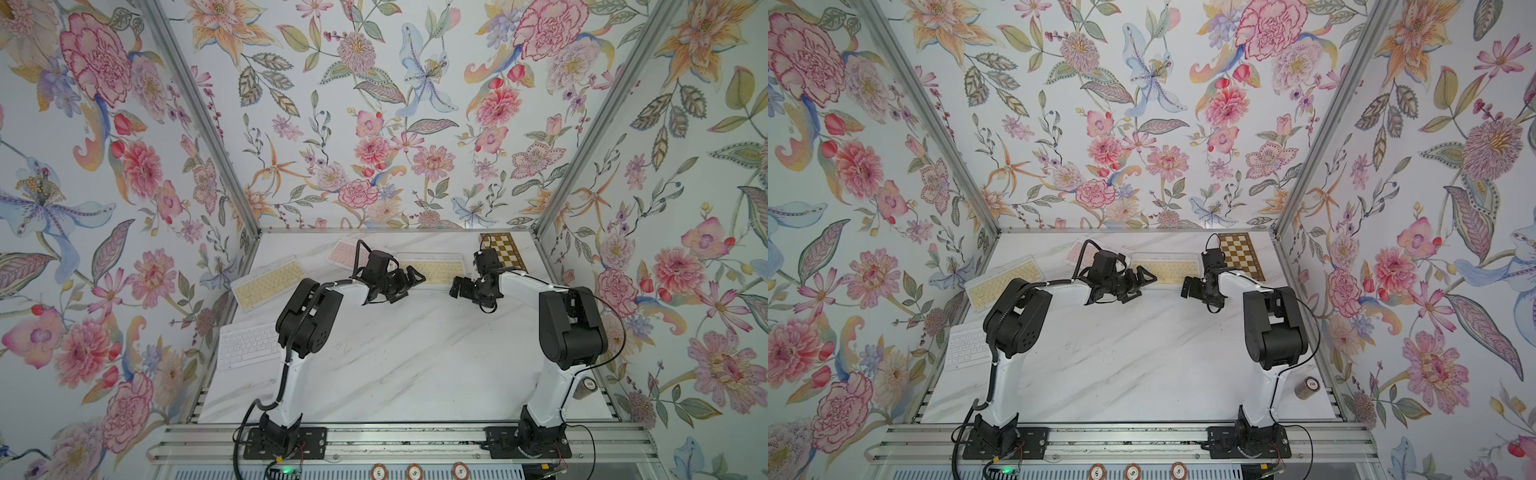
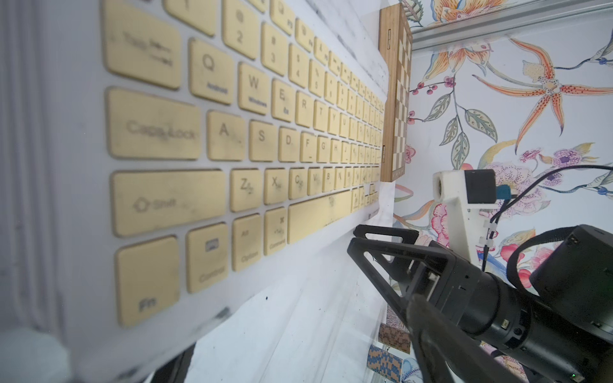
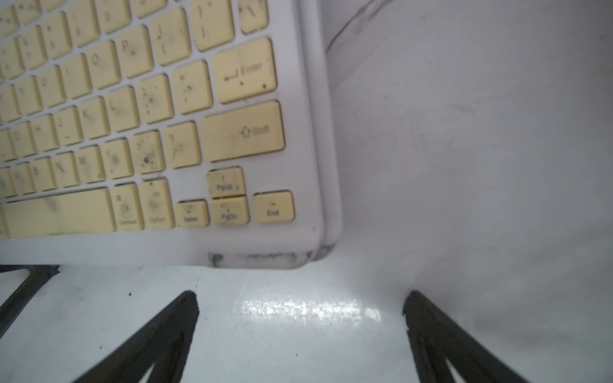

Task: Stack the numeric keypads
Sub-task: Adjust the numeric keypad, then move the numeric keypad to the center of the board.

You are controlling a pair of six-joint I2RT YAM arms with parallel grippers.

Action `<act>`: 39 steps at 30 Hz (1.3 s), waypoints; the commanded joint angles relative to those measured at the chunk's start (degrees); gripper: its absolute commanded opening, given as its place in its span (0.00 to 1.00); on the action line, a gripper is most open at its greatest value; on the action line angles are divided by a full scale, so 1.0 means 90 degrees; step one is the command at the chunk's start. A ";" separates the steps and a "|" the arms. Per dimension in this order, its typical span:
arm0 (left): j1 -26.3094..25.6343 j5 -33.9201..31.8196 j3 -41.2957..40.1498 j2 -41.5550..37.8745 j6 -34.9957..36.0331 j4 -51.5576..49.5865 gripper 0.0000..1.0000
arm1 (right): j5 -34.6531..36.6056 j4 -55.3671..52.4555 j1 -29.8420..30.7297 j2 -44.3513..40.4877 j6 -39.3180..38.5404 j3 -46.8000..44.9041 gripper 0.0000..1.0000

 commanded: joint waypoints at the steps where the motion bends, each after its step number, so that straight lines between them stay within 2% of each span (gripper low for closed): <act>1: 0.0084 -0.0051 0.0206 0.0116 0.0171 -0.0118 0.99 | -0.0207 -0.0275 0.0083 0.0082 0.0141 -0.0211 0.99; 10: 0.0113 -0.0044 0.0064 -0.0004 0.0297 -0.0223 0.99 | -0.0237 -0.0267 0.0105 0.0066 0.0146 -0.0234 0.99; 13: 0.0123 -0.0059 -0.0113 -0.0217 0.0562 -0.0517 0.99 | -0.0294 -0.0258 0.0123 -0.0010 0.0142 -0.0264 0.99; 18: 0.0211 -0.0490 -0.0198 -0.0847 0.1918 -0.2260 0.99 | -0.0647 -0.0009 0.0208 -0.0368 0.0234 -0.0484 0.99; 21: 0.0406 -0.1097 -0.0204 -0.1278 0.2891 -0.3506 0.99 | -0.0911 0.0223 0.0333 -0.0620 0.0319 -0.0647 0.99; 26: 0.0968 -0.2603 -0.0209 -0.1922 0.4103 -0.5155 0.99 | -0.1454 0.1058 0.0997 -0.0996 0.0535 -0.0934 0.99; 32: 0.1900 -0.3998 -0.0791 -0.2631 0.4615 -0.5648 0.99 | -0.1516 0.1750 0.2094 -0.0818 0.0724 -0.0672 0.99; 36: 0.2638 -0.4287 -0.1623 -0.3059 0.4592 -0.5316 0.99 | -0.1511 0.1670 0.2598 -0.0336 0.0766 -0.0154 0.99; 39: 0.3080 -0.4092 -0.2451 -0.3540 0.4342 -0.4772 0.99 | -0.1550 0.1666 0.2786 -0.0068 0.0829 0.0128 0.99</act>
